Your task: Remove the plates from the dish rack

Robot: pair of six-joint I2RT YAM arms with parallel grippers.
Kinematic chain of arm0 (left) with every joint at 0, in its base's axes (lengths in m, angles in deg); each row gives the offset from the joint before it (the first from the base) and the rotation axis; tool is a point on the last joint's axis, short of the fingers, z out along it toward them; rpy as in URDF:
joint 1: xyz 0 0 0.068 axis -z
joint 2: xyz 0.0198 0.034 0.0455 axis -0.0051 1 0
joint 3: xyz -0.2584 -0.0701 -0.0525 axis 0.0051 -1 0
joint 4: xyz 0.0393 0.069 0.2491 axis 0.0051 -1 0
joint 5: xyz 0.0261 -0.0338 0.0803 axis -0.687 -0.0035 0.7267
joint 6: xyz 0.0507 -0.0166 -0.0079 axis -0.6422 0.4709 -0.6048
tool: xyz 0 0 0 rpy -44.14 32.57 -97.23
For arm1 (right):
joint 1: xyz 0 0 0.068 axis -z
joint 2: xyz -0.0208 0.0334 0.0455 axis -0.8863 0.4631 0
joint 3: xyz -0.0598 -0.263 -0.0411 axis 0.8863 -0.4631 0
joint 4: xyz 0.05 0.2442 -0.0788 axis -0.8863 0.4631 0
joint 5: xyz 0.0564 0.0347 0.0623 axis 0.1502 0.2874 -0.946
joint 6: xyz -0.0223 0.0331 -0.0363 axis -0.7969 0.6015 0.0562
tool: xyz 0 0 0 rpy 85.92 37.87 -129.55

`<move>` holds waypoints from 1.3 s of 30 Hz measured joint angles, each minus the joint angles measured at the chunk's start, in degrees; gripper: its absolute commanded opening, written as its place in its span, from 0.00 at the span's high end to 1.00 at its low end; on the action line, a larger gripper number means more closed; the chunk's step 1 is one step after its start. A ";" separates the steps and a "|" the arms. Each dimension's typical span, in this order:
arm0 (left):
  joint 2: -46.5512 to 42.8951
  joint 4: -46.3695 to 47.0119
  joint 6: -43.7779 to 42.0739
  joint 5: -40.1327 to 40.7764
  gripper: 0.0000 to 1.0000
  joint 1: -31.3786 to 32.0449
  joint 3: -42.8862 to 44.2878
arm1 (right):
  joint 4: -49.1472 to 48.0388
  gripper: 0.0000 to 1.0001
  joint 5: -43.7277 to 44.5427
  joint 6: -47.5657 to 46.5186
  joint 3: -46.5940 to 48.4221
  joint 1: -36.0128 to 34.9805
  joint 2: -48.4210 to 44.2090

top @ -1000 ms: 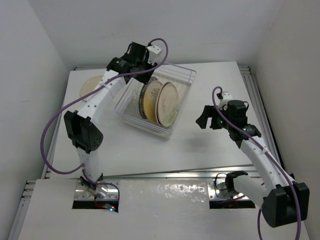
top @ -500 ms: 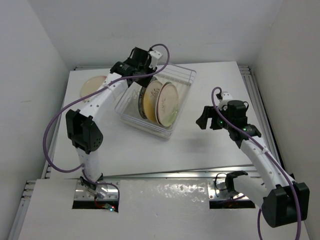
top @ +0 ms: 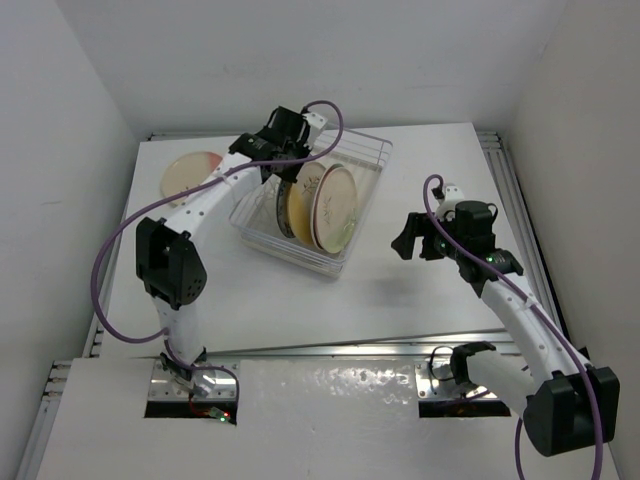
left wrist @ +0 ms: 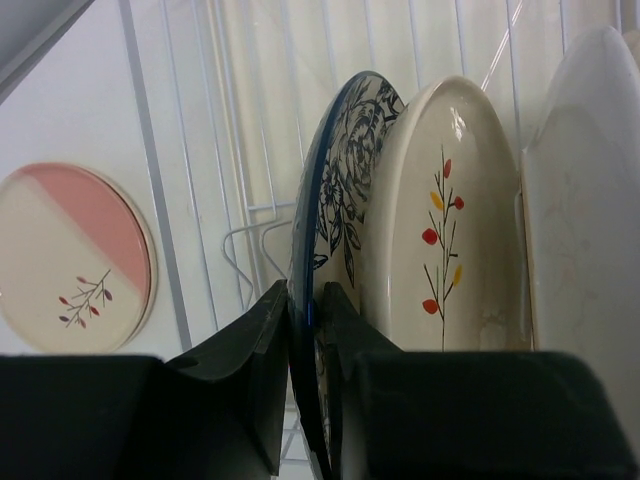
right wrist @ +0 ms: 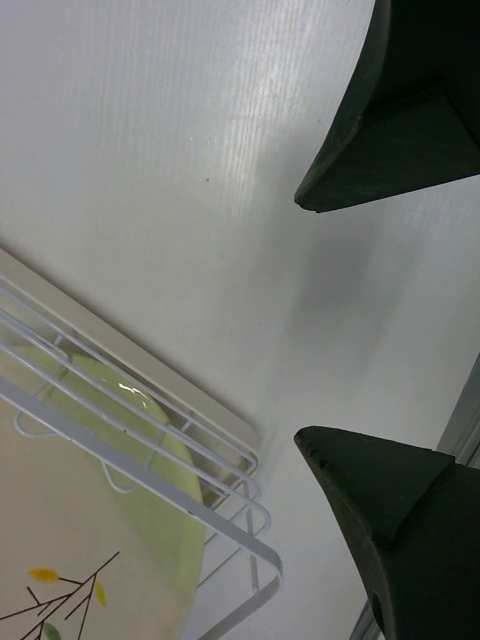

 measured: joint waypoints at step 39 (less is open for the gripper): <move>-27.61 -8.81 -4.79 5.38 1.00 -31.61 -3.76 | -9.44 0.13 -12.00 0.44 13.79 0.00 11.89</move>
